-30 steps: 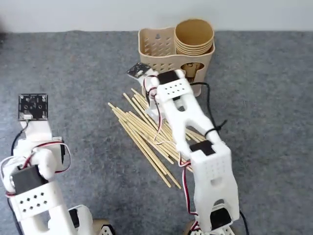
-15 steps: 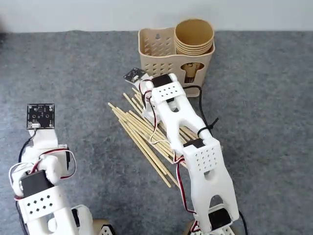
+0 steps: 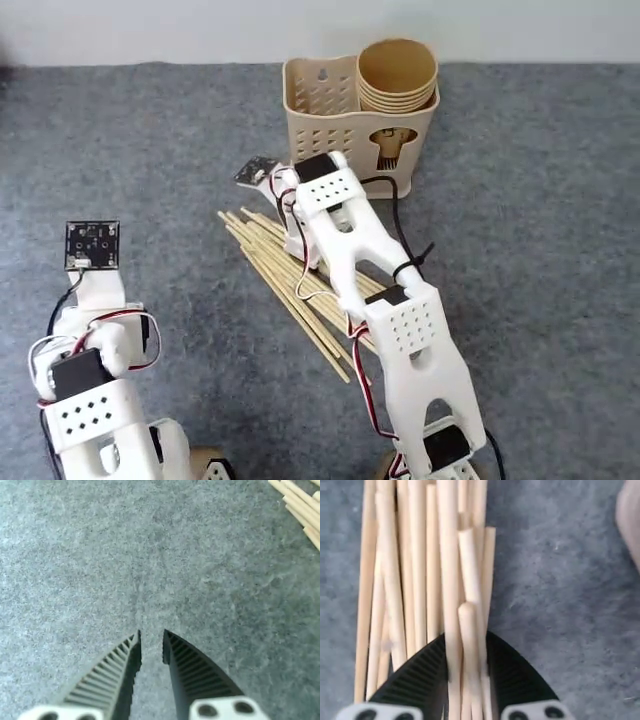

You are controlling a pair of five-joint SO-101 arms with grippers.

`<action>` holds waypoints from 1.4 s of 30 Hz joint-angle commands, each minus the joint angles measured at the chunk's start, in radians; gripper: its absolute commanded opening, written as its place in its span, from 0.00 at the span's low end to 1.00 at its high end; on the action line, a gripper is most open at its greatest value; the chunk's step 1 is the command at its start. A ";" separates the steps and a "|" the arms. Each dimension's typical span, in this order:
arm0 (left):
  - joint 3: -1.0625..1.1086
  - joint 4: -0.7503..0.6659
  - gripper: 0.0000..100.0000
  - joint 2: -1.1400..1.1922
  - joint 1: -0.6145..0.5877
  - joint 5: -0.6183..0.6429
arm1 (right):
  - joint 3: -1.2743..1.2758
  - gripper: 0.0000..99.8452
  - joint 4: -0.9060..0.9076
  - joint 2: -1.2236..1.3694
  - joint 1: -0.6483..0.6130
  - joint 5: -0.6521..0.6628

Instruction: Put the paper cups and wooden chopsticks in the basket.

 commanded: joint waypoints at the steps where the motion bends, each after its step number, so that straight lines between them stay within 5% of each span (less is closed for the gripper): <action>1: -0.004 -0.025 0.07 -0.015 0.005 -0.002 | -0.066 0.01 0.051 -0.018 -0.025 0.006; 20: 0.010 -0.032 0.07 -0.015 0.005 -0.002 | -0.336 0.01 0.203 -0.018 -0.002 0.002; 26: 0.039 -0.074 0.07 -0.015 0.005 -0.002 | -0.505 0.01 0.202 -0.015 -0.010 -0.155; 42: 0.053 -0.075 0.07 -0.015 0.005 -0.002 | -0.839 0.01 0.200 -0.008 -0.077 -0.316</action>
